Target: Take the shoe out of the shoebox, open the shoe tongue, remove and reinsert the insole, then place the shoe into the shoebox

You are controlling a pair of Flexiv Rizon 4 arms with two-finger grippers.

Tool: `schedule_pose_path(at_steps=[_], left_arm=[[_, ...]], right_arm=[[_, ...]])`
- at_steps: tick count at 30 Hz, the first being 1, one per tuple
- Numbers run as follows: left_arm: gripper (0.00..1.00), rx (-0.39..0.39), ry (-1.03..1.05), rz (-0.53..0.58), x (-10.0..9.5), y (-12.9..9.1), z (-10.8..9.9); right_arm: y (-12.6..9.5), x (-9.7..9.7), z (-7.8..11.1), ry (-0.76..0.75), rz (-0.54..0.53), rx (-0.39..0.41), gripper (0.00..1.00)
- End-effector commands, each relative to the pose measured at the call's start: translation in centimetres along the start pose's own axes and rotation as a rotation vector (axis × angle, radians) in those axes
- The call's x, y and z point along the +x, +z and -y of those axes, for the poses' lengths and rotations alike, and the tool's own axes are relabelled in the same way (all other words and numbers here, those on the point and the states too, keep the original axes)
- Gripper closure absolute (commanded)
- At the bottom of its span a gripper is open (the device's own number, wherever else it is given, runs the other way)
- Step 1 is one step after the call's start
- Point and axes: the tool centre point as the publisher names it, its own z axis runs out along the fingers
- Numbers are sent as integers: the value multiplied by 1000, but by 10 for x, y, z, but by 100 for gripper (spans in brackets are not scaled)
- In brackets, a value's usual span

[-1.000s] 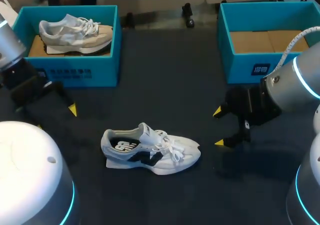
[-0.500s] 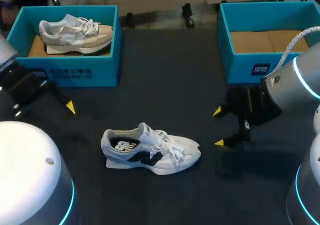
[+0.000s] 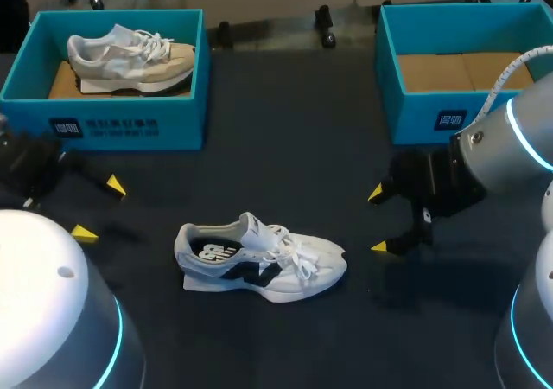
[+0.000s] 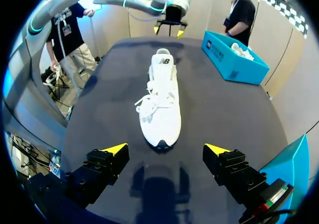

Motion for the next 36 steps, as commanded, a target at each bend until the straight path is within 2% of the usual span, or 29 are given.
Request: schedule_pose_path(at_steps=[1, 6, 17, 33, 36], left_arm=[[0, 98, -49, 56, 5, 11, -15], [0, 113, -71, 82, 4, 17, -26], [0, 162, -43, 248, -5, 27, -42], [0, 149, -51, 245, -5, 30, -46], [0, 133, -66, 270, 1, 34, -44]], right_arm=[[0, 2, 1, -1, 3, -1, 0], [0, 2, 1, -1, 3, -1, 0], [0, 2, 1, -1, 3, -1, 0], [0, 2, 1, -1, 3, -1, 0], [0, 2, 1, -1, 3, -1, 0]])
